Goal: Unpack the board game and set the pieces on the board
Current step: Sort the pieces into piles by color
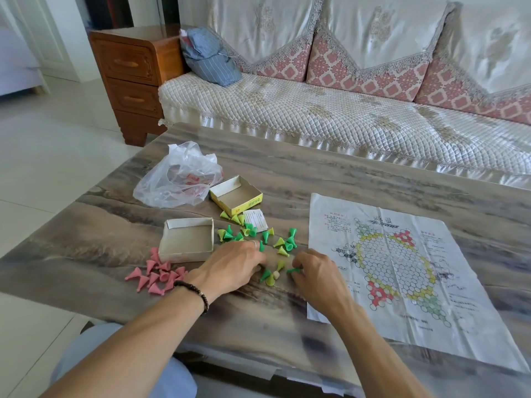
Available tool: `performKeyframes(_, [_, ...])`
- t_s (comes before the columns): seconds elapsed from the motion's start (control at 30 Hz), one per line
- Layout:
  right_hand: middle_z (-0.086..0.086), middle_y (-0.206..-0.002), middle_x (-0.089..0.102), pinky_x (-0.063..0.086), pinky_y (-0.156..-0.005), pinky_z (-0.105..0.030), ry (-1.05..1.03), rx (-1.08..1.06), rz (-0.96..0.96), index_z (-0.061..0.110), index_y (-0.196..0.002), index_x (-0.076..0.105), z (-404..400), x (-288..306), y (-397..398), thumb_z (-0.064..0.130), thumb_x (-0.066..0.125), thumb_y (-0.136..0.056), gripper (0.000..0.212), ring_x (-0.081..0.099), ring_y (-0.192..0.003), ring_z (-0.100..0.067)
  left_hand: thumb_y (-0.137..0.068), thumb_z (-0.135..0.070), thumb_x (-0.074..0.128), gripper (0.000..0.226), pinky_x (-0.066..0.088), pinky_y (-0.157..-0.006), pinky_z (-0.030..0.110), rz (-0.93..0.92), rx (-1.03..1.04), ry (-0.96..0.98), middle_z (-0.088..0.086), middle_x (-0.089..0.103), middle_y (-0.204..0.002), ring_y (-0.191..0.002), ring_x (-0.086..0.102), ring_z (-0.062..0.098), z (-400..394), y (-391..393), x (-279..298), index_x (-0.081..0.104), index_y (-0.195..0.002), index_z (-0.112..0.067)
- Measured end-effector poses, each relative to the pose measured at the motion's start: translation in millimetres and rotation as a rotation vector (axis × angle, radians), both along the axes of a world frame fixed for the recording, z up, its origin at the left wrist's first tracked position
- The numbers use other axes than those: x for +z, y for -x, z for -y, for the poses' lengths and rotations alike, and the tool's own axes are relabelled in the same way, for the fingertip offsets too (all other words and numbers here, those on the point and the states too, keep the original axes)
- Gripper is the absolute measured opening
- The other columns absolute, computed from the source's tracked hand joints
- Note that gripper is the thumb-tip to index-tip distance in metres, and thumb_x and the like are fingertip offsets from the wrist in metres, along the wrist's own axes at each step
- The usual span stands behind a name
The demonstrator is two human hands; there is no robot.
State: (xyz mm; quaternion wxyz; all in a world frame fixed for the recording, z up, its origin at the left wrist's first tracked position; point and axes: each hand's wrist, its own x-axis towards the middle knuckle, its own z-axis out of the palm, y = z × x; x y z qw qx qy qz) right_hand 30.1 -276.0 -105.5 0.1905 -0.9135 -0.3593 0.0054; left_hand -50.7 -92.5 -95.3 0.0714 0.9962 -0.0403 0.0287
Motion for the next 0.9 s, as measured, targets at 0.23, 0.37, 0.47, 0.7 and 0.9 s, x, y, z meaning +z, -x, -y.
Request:
performKeyframes(0.23, [0.006,-0.084,0.061,0.047,-0.062,-0.032,-0.04,-0.068,-0.018,0.019,-0.083,0.063,14,0,27,0.023,0.059,-0.076,0.009,0.059,-0.074,-0.019,-0.095,-0.02,0.057,0.016,0.049,-0.078,0.036,0.008,0.053,0.148,-0.003,0.061,-0.1,-0.093,0.061,0.02,-9,18,1,0.071,-0.101,-0.023])
performKeyframes(0.37, [0.008,-0.075,0.061,0.047,-0.063,-0.029,-0.139,0.028,-0.121,0.024,-0.083,0.066,8,1,50,0.024,0.063,-0.076,0.008,0.055,-0.068,-0.011,-0.092,-0.025,0.063,0.011,0.045,-0.075,0.03,0.018,0.094,0.198,-0.006,0.06,-0.095,-0.092,0.06,0.017,-10,35,-4,0.069,-0.1,-0.024])
performKeyframes(0.47, [0.003,-0.072,0.066,0.048,-0.06,-0.032,-0.164,0.071,-0.145,0.021,-0.092,0.07,-9,-3,61,0.028,0.06,-0.079,0.018,0.057,-0.064,-0.013,-0.092,-0.026,0.063,0.013,0.041,-0.075,0.026,0.05,0.12,0.233,-0.006,0.061,-0.098,-0.093,0.059,0.016,-7,45,-5,0.068,-0.103,-0.024])
performKeyframes(0.7, [-0.006,-0.076,0.068,0.05,-0.064,-0.036,-0.188,-0.132,-0.121,0.015,-0.103,0.063,-29,-8,52,0.025,0.064,-0.079,0.025,0.062,-0.073,-0.027,-0.089,-0.024,0.064,0.012,0.049,-0.077,0.034,0.092,0.186,0.285,-0.001,0.064,-0.102,-0.094,0.061,0.02,-3,58,-8,0.067,-0.1,-0.02])
performKeyframes(0.9, [-0.007,-0.099,0.064,0.051,-0.073,-0.038,-0.011,-0.043,-0.069,0.021,-0.099,0.064,-38,-5,46,0.025,0.059,-0.084,0.017,0.062,-0.087,-0.029,-0.087,-0.024,0.067,0.014,0.045,-0.075,0.028,0.088,0.214,0.332,-0.002,0.066,-0.099,-0.09,0.059,0.015,-2,61,-11,0.07,-0.1,-0.019])
